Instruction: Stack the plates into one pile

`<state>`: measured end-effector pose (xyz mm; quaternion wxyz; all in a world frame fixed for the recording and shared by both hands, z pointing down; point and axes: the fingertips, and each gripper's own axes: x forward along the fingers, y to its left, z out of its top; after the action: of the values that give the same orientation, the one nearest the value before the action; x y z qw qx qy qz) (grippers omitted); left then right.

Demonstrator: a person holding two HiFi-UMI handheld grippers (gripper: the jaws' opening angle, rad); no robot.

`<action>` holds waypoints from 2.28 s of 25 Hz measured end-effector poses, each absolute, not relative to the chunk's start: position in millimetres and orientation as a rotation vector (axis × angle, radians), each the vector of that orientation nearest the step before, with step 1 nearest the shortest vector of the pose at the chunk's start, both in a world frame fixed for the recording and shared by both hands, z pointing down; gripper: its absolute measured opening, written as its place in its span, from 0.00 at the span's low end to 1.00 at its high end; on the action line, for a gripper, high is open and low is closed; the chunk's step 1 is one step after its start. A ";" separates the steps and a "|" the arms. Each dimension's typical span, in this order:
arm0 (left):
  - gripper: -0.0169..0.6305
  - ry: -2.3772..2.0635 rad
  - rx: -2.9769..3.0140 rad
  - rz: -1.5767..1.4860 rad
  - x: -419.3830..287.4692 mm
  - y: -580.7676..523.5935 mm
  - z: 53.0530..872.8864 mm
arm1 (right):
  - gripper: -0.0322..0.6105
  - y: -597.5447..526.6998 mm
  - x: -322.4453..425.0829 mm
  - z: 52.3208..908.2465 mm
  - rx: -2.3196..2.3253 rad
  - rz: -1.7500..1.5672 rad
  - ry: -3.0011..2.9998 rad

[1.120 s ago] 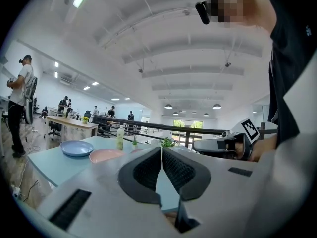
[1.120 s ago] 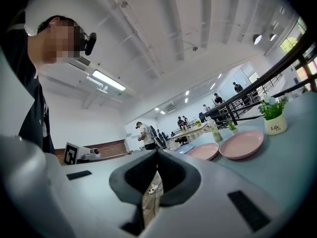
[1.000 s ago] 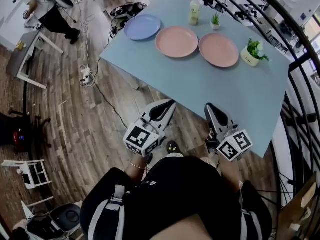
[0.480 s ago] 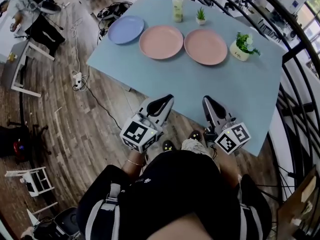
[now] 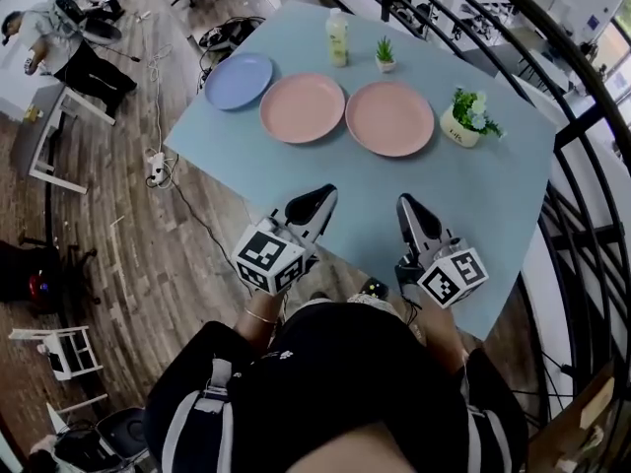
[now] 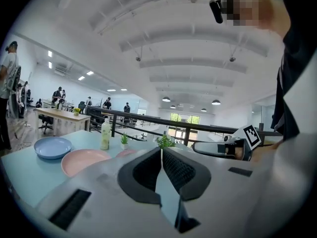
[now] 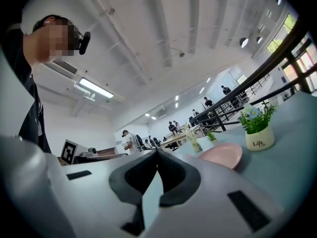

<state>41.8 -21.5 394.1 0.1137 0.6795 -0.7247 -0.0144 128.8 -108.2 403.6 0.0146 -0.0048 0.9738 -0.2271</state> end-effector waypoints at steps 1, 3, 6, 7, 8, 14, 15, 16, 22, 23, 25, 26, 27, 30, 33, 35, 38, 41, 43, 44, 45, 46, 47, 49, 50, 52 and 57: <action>0.06 -2.109 1.989 -0.046 44.2 -28.3 396.4 | 0.05 -114.1 132.0 404.4 -0.022 -0.709 3.028; 0.06 -2.086 1.974 -0.073 47.5 -39.0 400.6 | 0.05 -126.8 138.6 407.4 -0.036 -0.714 3.027; 0.06 -2.068 1.949 -0.085 51.1 -47.6 407.3 | 0.05 -145.4 147.8 416.4 -0.076 -0.732 3.032; 0.06 -2.062 1.944 -0.074 51.8 -49.2 409.7 | 0.05 -150.8 150.3 419.3 -0.095 -0.745 3.033; 0.06 -2.055 1.940 -0.060 51.2 -50.8 411.8 | 0.05 -155.3 151.9 421.2 -0.111 -0.758 3.031; 0.06 -2.050 1.895 -0.001 19.1 -69.6 424.0 | 0.07 -175.0 148.7 432.7 -0.183 -0.807 3.033; 0.06 -2.045 1.900 0.015 13.7 -76.0 425.5 | 0.07 -179.5 147.6 435.4 -0.202 -0.813 3.034; 0.06 -2.040 1.908 0.034 8.2 -82.3 426.7 | 0.07 -184.1 146.3 438.4 -0.225 -0.819 3.034; 0.06 -2.002 1.942 0.134 -36.3 -112.6 436.5 | 0.14 -206.5 128.0 455.4 -0.383 -0.880 3.033; 0.06 -1.999 1.947 0.156 -44.4 -117.7 437.9 | 0.14 -209.7 124.4 457.3 -0.401 -0.886 3.034; 0.06 -1.994 1.958 0.213 -59.5 -127.7 440.3 | 0.15 -214.4 118.0 462.9 -0.434 -0.905 3.033; 0.06 -1.993 1.963 0.240 -66.2 -132.9 441.4 | 0.15 -216.3 115.2 466.5 -0.451 -0.917 3.032; 0.06 -1.993 1.968 0.262 -72.4 -138.5 442.5 | 0.16 -218.5 112.7 470.0 -0.473 -0.931 3.035; 0.10 -1.983 1.985 0.316 -89.4 -155.8 447.4 | 0.18 -227.9 105.2 478.4 -0.548 -0.973 3.044; 0.21 -1.951 1.989 0.377 -106.6 -171.4 455.6 | 0.19 -237.6 96.0 484.4 -0.595 -0.997 3.037; 0.24 -1.928 1.992 0.420 -116.5 -181.2 460.9 | 0.20 -242.7 91.0 488.1 -0.620 -1.011 3.032; 0.31 -1.868 1.994 0.456 -127.0 -195.5 471.2 | 0.20 -248.1 85.1 494.5 -0.651 -1.035 3.020; 0.32 -1.802 2.000 0.494 -135.3 -209.0 483.2 | 0.23 -250.7 77.2 503.6 -0.673 -1.077 3.020; 0.34 -1.778 1.996 0.552 -140.4 -217.5 491.8 | 0.23 -251.8 74.0 511.4 -0.701 -1.099 3.031; 0.34 -1.777 1.992 0.583 -143.3 -222.2 495.3 | 0.23 -252.8 73.4 515.7 -0.720 -1.111 3.037; 0.34 -1.777 1.989 0.610 -146.1 -227.3 498.2 | 0.24 -254.0 72.9 520.0 -0.743 -1.124 3.041; 0.35 -1.768 1.989 0.637 -148.5 -232.8 501.4 | 0.24 -255.1 72.2 523.9 -0.765 -1.137 3.044; 0.35 -1.746 1.991 0.667 -150.2 -238.1 505.9 | 0.24 -256.0 71.1 527.5 -0.784 -1.149 3.044; 0.35 -1.681 1.989 0.755 -152.2 -248.0 519.1 | 0.24 -256.9 68.3 533.9 -0.814 -1.167 3.046; 0.36 -1.654 1.987 0.809 -153.4 -253.1 526.2 | 0.24 -257.1 66.9 537.1 -0.825 -1.171 3.051; 0.36 -1.616 1.990 0.898 -156.0 -264.8 538.1 | 0.25 -258.2 63.3 543.1 -0.840 -1.176 3.067; 0.36 -1.495 2.007 0.990 -158.1 -289.2 565.4 | 0.27 -261.5 55.6 556.0 -0.874 -1.206 3.082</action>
<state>-158.1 -289.2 565.4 0.2235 0.7269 -0.5414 0.3585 55.6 -261.5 556.0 -0.1405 -0.2529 0.8915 -0.3487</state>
